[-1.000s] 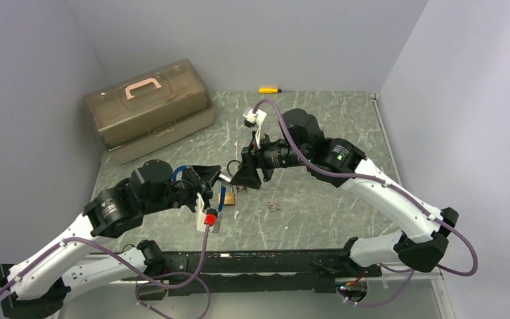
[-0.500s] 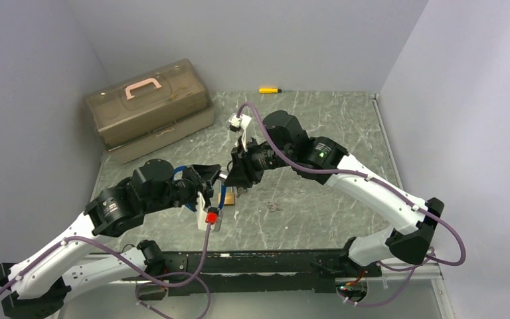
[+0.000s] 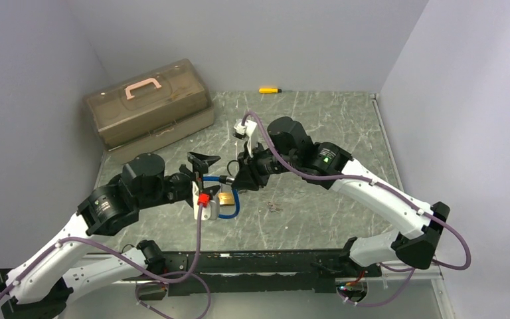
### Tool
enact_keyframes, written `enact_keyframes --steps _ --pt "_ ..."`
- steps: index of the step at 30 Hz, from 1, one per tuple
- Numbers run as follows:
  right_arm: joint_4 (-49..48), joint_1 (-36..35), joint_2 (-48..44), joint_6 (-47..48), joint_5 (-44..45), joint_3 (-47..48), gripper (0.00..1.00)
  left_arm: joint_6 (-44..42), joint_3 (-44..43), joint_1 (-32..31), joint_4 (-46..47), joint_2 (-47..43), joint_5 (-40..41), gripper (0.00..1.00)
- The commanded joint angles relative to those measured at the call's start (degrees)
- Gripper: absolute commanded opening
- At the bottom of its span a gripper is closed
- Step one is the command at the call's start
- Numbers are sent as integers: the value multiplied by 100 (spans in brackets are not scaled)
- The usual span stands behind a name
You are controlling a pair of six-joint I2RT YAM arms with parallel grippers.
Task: Unlock with the key
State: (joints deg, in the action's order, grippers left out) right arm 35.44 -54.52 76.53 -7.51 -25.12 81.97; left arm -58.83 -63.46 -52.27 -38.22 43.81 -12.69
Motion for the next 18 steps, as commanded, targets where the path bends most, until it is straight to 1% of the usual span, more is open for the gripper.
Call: enact_keyframes --steps 1,3,6,10,12,14,15,16,18 --pt "-357 -10 -394 288 -75 78 0 1302 -533 317 -562 261 -777 79" --pt "-309 -47 -459 383 -89 61 0 1430 -729 595 -1032 445 -1276 78" --pt "-211 -111 -514 523 -74 91 0 1487 -837 973 -1360 567 -1858 78" --pt "-143 -209 -520 596 -3 157 0 1471 -925 1061 -1525 691 -2133 77" --pt "-150 -261 -517 609 30 189 0 1479 -1009 1068 -1616 796 -2261 74" --pt "-152 -306 -518 625 78 216 0 1460 -1061 1065 -1660 894 -2305 67" --pt "-152 -325 -526 635 89 221 0 1417 -1074 1063 -1731 931 -2327 59" --pt "-158 -343 -541 644 94 216 0 1369 -1091 1071 -1761 968 -2346 55" --pt "-176 -376 -558 652 105 206 0 1337 -1150 1074 -1825 1032 -2411 33"
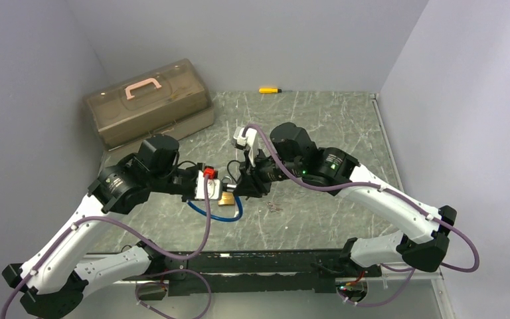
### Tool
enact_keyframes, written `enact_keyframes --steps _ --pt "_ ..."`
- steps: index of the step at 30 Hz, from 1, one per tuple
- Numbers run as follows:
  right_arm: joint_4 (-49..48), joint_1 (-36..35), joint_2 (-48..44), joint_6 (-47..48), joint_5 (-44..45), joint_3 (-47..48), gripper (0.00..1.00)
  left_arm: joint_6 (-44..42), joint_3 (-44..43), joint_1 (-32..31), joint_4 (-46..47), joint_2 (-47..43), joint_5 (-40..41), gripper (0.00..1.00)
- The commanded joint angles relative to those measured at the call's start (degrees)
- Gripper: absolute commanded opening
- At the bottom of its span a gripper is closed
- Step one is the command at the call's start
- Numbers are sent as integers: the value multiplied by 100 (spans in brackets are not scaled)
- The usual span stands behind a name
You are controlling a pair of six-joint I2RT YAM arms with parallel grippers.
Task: Unlock with the key
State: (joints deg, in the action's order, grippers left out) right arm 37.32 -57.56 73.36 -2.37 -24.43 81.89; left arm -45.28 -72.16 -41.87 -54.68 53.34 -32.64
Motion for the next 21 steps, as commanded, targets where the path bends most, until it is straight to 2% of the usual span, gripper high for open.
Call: enact_keyframes --steps 1,3,6,8,12,15,18,21 --pt "-378 -95 -248 147 40 203 0 -30 -300 29 -217 106 -460 25" --pt "-402 -141 -270 162 64 192 0 -26 -289 32 -260 132 -512 16" --pt "-414 -222 -299 184 122 188 0 -21 -158 30 -272 96 -471 17" --pt "-431 -272 -324 184 187 187 0 64 -46 38 -236 74 -425 27" --pt "-454 -325 -387 301 237 205 0 269 83 30 -138 54 -357 54" --pt "-400 -351 -380 352 241 275 0 393 145 59 -25 27 -333 63" --pt "-351 -386 -370 385 264 322 0 405 134 111 -34 61 -342 61" --pt "-366 -414 -391 387 313 323 0 384 58 178 -117 104 -491 49"
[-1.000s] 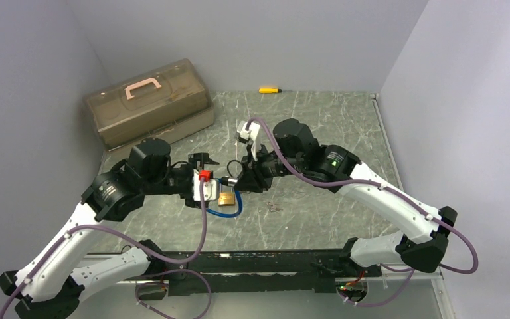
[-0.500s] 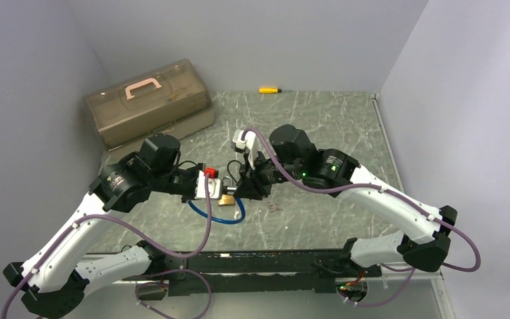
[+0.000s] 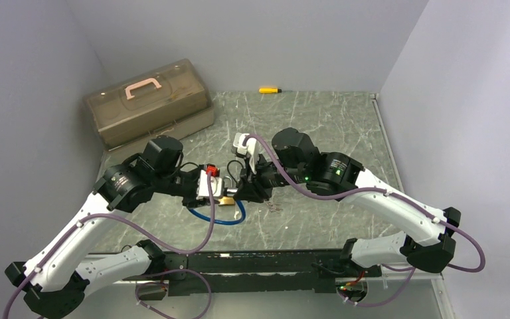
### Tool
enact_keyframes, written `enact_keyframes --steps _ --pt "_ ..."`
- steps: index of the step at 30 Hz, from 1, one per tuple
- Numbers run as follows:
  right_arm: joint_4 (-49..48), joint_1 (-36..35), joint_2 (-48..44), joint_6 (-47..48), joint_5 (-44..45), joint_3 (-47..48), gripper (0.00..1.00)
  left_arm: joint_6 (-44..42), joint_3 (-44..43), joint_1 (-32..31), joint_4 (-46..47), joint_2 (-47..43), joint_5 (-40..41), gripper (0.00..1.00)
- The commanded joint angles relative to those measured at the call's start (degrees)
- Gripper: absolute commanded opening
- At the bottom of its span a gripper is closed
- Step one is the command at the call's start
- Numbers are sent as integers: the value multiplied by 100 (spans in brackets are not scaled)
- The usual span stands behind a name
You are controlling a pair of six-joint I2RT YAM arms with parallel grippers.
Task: Unlock with the key
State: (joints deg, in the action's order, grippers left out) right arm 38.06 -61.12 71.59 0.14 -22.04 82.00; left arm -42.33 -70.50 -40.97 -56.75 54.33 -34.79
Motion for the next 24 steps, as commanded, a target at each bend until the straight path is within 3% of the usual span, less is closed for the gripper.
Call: enact_keyframes --steps 1,5,6,8,10,12,15,17,19,22,24 --pt "-457 -57 -218 136 78 302 0 92 -152 84 66 38 -330 41" --pt "-502 -70 -211 114 106 291 2 85 -290 94 57 85 -519 6" --pt "-509 -70 -214 95 130 291 10 88 -310 89 48 99 -515 0" --pt "-510 -71 -247 81 240 281 30 133 -341 88 73 114 -457 0" --pt "-512 -62 -322 32 531 274 42 190 -350 89 160 101 -357 0" --pt "-473 -64 -475 78 915 280 49 293 -354 94 257 88 -290 0" --pt "-449 -64 -782 105 1528 255 51 593 -350 91 432 87 -109 0" --pt "-445 -61 -999 90 1898 165 47 707 -371 94 526 87 5 0" --pt "-433 -66 -1210 71 2365 14 37 828 -421 102 602 91 34 0" --pt "-531 -66 -1466 -128 3150 -308 0 1051 -526 104 700 120 -19 0" --pt "-608 -63 -1545 -202 3368 -508 0 1213 -573 101 793 138 -13 0"
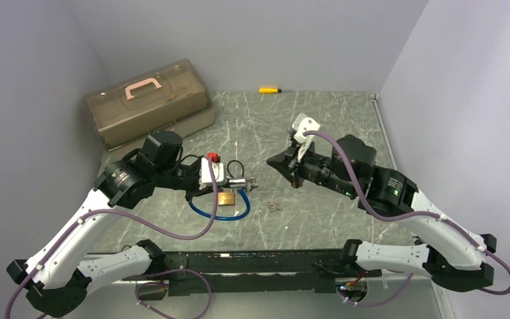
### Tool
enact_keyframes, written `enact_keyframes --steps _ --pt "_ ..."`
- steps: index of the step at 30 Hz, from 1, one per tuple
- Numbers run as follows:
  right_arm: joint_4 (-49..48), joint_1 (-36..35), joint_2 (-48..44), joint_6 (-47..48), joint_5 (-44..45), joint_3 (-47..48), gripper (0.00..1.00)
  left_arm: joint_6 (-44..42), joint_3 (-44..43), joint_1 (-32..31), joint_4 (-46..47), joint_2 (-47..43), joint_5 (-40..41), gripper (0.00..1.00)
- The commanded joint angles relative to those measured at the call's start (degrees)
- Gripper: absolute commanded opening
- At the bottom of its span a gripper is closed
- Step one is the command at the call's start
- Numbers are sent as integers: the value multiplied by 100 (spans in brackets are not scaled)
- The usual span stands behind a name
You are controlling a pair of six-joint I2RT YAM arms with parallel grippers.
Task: Unlock with the key
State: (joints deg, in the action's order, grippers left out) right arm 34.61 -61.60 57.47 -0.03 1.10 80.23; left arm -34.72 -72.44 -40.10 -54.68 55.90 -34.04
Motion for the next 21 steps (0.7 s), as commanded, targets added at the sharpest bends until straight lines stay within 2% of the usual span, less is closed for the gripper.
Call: enact_keyframes --steps 1,9,21 --pt "-270 -16 -102 -220 1201 -381 0 537 -397 19 634 -10 -57 0" --pt "-375 -25 322 -530 2060 -392 0 840 -330 26 890 20 211 0" --pt "-649 -279 815 -470 2469 -193 0 1006 -226 27 1095 8 408 0"
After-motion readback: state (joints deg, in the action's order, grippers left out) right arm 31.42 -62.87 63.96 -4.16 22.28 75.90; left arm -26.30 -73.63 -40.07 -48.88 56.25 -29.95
